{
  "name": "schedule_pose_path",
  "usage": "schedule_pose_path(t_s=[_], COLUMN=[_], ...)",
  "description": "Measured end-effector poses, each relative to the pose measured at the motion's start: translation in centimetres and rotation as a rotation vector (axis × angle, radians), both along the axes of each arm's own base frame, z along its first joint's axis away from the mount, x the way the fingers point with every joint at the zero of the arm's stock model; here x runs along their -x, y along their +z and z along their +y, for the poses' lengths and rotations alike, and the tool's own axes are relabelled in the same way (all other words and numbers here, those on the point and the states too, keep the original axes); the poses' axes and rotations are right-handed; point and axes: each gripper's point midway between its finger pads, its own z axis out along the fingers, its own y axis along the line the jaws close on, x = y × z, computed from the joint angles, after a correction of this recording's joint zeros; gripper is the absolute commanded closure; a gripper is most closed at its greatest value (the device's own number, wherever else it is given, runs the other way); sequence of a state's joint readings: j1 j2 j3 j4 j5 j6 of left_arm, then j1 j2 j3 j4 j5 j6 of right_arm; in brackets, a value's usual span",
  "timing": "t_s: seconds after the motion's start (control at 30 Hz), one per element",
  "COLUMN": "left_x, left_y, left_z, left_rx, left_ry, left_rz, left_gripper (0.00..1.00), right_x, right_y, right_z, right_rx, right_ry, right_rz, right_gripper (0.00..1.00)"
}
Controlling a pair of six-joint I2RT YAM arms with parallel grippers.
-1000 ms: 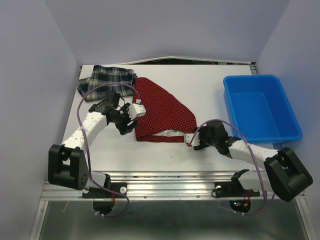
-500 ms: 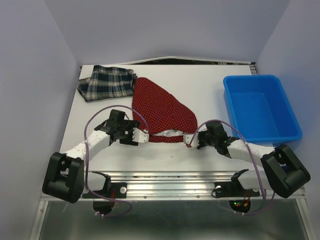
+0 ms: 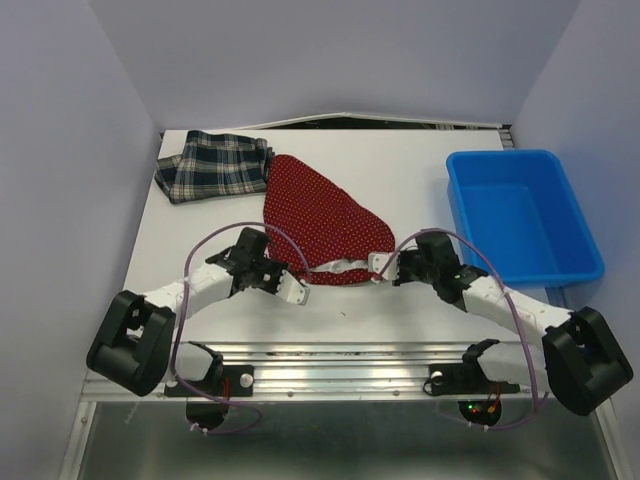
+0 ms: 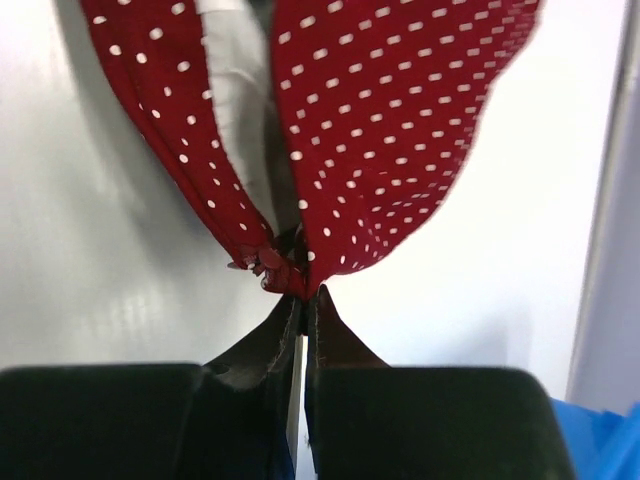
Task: Fold and stack the skirts
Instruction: Flatten the skirt out
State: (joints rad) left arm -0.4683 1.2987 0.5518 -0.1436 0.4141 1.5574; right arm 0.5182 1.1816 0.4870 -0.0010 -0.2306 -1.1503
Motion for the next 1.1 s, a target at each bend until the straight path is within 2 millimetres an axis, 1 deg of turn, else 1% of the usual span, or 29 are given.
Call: schedule_pose_path(t_s=[0.03, 0.1, 0.17, 0.23, 0.27, 0.3, 0.33, 0.37, 0.4, 0.43, 0.47, 0.5, 0.57, 0.6, 0.63, 0.67, 0.7, 0.73, 0.77, 0.83, 0.87, 0.9, 1.03, 1.1], left_x=[-0.4, -1.7, -3.7, -6.8, -7.7, -9.5, -10.3, -11.6, -12.5, -13.0, -13.6, -14.1, -15.0, -15.3, -15.7, -15.9, -16.0, -16.0, -16.0, -15.4, -15.0, -14.5, -12.7, -11.9], left_y=[0.6, 2.1, 4.6, 8.8, 10.3, 13.7, 15.4, 18.3, 21.3, 22.9, 25.2, 27.0, 29.8, 30.7, 31.7, 32.8, 33.6, 34.3, 34.8, 36.0, 36.4, 37.0, 39.5, 40.4], left_z=[0.1, 0.1, 0.4, 1.3, 1.6, 1.9, 2.0, 2.2, 2.2, 2.2, 2.0, 1.9, 2.0, 2.0, 2.2, 2.4, 2.5, 2.6, 2.7, 2.9, 3.1, 3.1, 3.4, 3.7], left_rx=[0.016, 0.066, 0.141, 0.239, 0.270, 0.339, 0.375, 0.441, 0.499, 0.534, 0.595, 0.642, 0.716, 0.741, 0.773, 0.803, 0.829, 0.847, 0.861, 0.889, 0.894, 0.901, 0.918, 0.931], left_ry=[0.033, 0.095, 0.188, 0.303, 0.333, 0.384, 0.407, 0.450, 0.481, 0.497, 0.534, 0.564, 0.621, 0.641, 0.677, 0.706, 0.727, 0.738, 0.743, 0.755, 0.759, 0.758, 0.758, 0.767], left_rz=[0.012, 0.021, 0.033, 0.010, -0.005, -0.036, -0.052, -0.080, -0.108, -0.122, -0.127, -0.134, -0.140, -0.143, -0.145, -0.151, -0.154, -0.158, -0.163, -0.177, -0.186, -0.197, -0.250, -0.273], left_gripper=[1.00, 1.00, 1.00, 1.00, 1.00, 1.00, 1.00, 1.00, 1.00, 1.00, 1.00, 1.00, 1.00, 1.00, 1.00, 1.00, 1.00, 1.00, 1.00, 1.00, 1.00, 1.00, 1.00, 1.00], right_x=[-0.4, -1.0, -2.3, -3.2, -4.1, -5.1, -6.2, -6.9, -8.2, -8.9, -9.5, -10.9, -13.2, -13.9, -14.6, -14.9, -15.1, -15.1, -15.0, -14.7, -14.4, -14.2, -12.9, -12.3], right_y=[1.1, 2.5, 4.8, 6.3, 7.6, 9.1, 10.9, 12.0, 14.4, 15.6, 17.9, 19.3, 23.9, 25.6, 27.7, 29.1, 30.8, 31.9, 33.7, 35.4, 36.1, 36.4, 36.7, 37.0], right_z=[0.1, 0.1, -0.1, -0.5, -1.0, -1.4, -1.7, -1.8, -1.8, -1.8, -1.6, -1.7, -1.6, -1.6, -1.5, -1.6, -1.7, -1.8, -1.9, -2.1, -2.2, -2.3, -3.0, -3.1], right_rx=[-0.018, -0.041, -0.080, -0.106, -0.126, -0.155, -0.189, -0.208, -0.250, -0.273, -0.311, -0.337, -0.405, -0.429, -0.459, -0.477, -0.497, -0.508, -0.527, -0.543, -0.549, -0.550, -0.539, -0.544], right_ry=[-0.016, -0.038, -0.086, -0.126, -0.162, -0.199, -0.230, -0.247, -0.275, -0.289, -0.304, -0.331, -0.366, -0.374, -0.383, -0.388, -0.397, -0.399, -0.404, -0.405, -0.407, -0.407, -0.419, -0.418], right_rz=[-0.015, -0.031, -0.045, -0.050, -0.054, -0.062, -0.077, -0.084, -0.099, -0.109, -0.125, -0.127, -0.168, -0.189, -0.219, -0.237, -0.259, -0.273, -0.296, -0.321, -0.332, -0.336, -0.332, -0.329], right_gripper=[0.99, 0.99, 0.99, 0.99, 0.99, 0.99, 0.99, 0.99, 0.99, 0.99, 0.99, 0.99, 0.99, 0.99, 0.99, 0.99, 0.99, 0.99, 0.99, 0.99, 0.99, 0.99, 0.99, 0.99])
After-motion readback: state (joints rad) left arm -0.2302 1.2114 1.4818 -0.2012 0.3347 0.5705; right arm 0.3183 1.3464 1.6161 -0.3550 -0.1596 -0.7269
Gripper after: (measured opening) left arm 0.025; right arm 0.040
